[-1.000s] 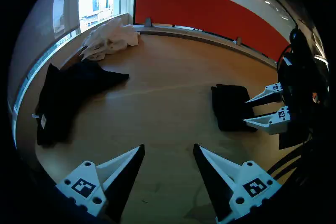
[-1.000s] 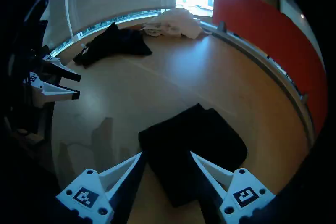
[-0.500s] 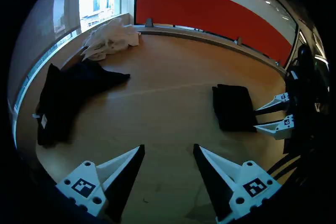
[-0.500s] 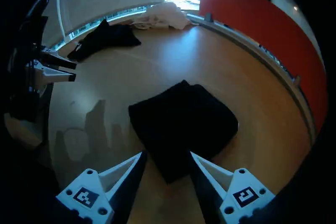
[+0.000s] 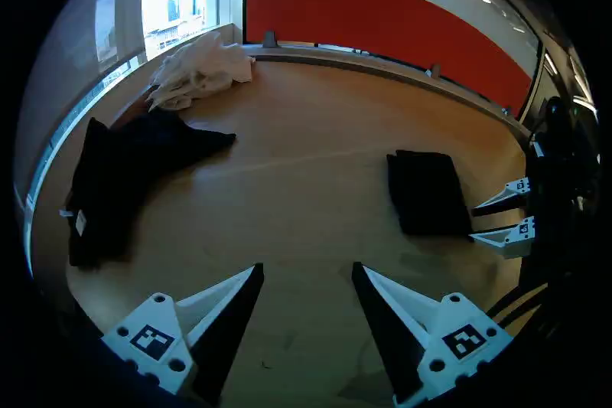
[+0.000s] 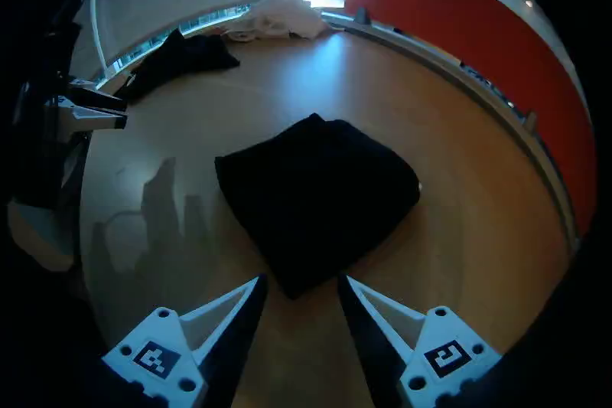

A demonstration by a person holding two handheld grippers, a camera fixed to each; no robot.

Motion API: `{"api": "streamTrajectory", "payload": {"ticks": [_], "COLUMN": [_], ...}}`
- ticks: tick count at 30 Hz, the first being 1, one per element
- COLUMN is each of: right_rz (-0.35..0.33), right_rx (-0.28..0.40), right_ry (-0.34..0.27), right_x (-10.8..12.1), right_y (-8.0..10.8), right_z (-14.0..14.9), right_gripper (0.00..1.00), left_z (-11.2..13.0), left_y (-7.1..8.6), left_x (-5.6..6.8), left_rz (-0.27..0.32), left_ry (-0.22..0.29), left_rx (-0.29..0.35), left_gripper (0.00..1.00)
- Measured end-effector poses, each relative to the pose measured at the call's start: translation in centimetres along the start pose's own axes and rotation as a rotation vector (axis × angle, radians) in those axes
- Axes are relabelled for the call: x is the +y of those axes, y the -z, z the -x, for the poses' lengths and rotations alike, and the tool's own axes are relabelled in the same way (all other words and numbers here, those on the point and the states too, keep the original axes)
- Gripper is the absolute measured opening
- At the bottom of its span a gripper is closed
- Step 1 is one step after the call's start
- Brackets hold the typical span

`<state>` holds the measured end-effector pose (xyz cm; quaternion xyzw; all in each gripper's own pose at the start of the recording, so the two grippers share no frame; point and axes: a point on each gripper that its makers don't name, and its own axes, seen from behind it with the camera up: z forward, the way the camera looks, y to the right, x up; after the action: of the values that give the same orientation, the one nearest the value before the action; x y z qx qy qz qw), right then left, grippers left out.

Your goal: Fold towel

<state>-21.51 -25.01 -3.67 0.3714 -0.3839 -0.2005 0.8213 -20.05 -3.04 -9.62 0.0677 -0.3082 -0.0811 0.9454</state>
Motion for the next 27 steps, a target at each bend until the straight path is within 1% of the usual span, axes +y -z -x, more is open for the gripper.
{"api": "streamTrajectory", "payload": {"ticks": [6, 9, 12, 18, 21, 24, 27], "right_rz": [0.001, 0.002, 0.002, -0.003, -0.006, 0.0, 0.006], "right_rx": [-0.016, -0.019, -0.017, -0.02, -0.017, -0.01, -0.001], "right_ry": [-0.008, -0.013, -0.018, -0.032, -0.04, -0.044, -0.044], "right_x": [-0.06, -0.08, -0.04, -0.1, -0.21, -0.14, -0.04], "right_y": [-0.61, -0.79, -0.75, -0.67, -0.57, -0.5, -0.42], "right_z": [0.75, 0.89, 0.85, 0.93, 0.98, 0.94, 0.75], "right_gripper": [0.7, 0.66, 0.56, 0.26, 0.16, 0.08, 0.05], "left_z": [0.08, 0.13, 0.16, 0.1, -0.01, -0.08, -0.13], "left_y": [-0.02, -0.07, -0.13, -0.18, -0.21, -0.25, -0.26], "left_x": [-0.02, -0.02, 0.02, 0.11, 0.12, 0.13, 0.16], "left_rz": [0.0, 0.0, 0.001, 0.002, 0.003, 0.004, 0.005], "left_ry": [0.004, 0.006, 0.005, 0.002, 0.001, 0.0, -0.005], "left_rx": [0.0, -0.002, -0.003, -0.003, -0.002, -0.002, -0.003], "left_gripper": [0.85, 0.85, 0.85, 0.85, 0.85, 0.85, 0.85]}}
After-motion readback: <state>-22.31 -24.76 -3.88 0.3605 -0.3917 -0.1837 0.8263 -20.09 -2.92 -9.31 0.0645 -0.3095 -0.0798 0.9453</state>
